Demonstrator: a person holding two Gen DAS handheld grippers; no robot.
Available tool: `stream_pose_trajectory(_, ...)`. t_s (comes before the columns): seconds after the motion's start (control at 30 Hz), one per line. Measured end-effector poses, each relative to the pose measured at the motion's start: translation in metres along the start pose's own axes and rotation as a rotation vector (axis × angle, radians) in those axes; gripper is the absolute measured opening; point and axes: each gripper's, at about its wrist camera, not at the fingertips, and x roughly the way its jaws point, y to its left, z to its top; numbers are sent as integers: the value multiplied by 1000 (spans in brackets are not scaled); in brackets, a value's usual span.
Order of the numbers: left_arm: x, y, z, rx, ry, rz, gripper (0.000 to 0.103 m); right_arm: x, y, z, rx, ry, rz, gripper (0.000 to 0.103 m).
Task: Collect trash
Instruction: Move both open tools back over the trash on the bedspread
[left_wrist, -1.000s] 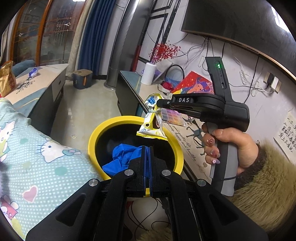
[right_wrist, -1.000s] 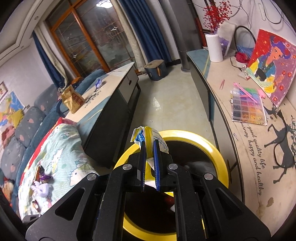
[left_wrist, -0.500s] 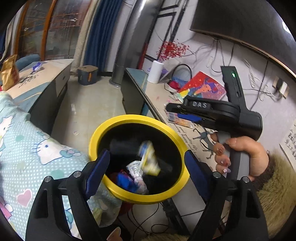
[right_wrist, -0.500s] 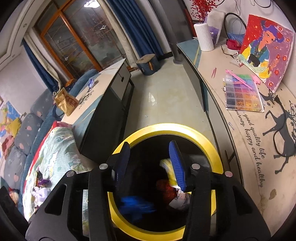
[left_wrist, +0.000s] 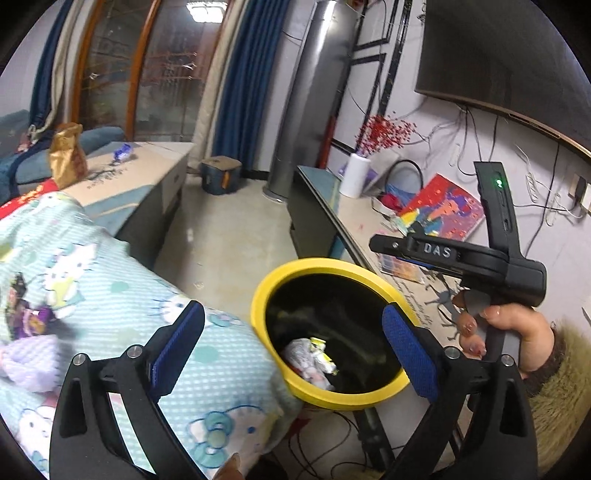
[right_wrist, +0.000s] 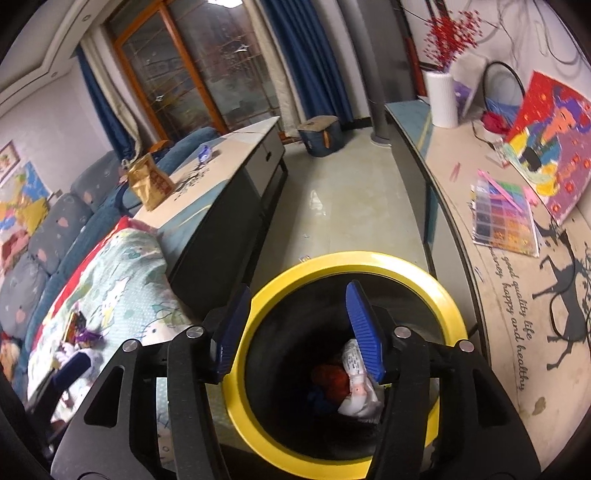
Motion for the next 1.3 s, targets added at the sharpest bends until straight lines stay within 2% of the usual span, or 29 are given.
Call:
stream_pose_trajectory(0.37,-36,28,5,-15,-75,116,94,-7,42,-7,-84,-14,62,59)
stream_pose_trajectory(0.77,-73,65,7,-66,-146,215,94,-10,86,-22,-183,5,134,60)
stream_pose_trajectory(1.3,-112,117,3,-158,-202,321,94,-15,146,-44,-309,33,230,60)
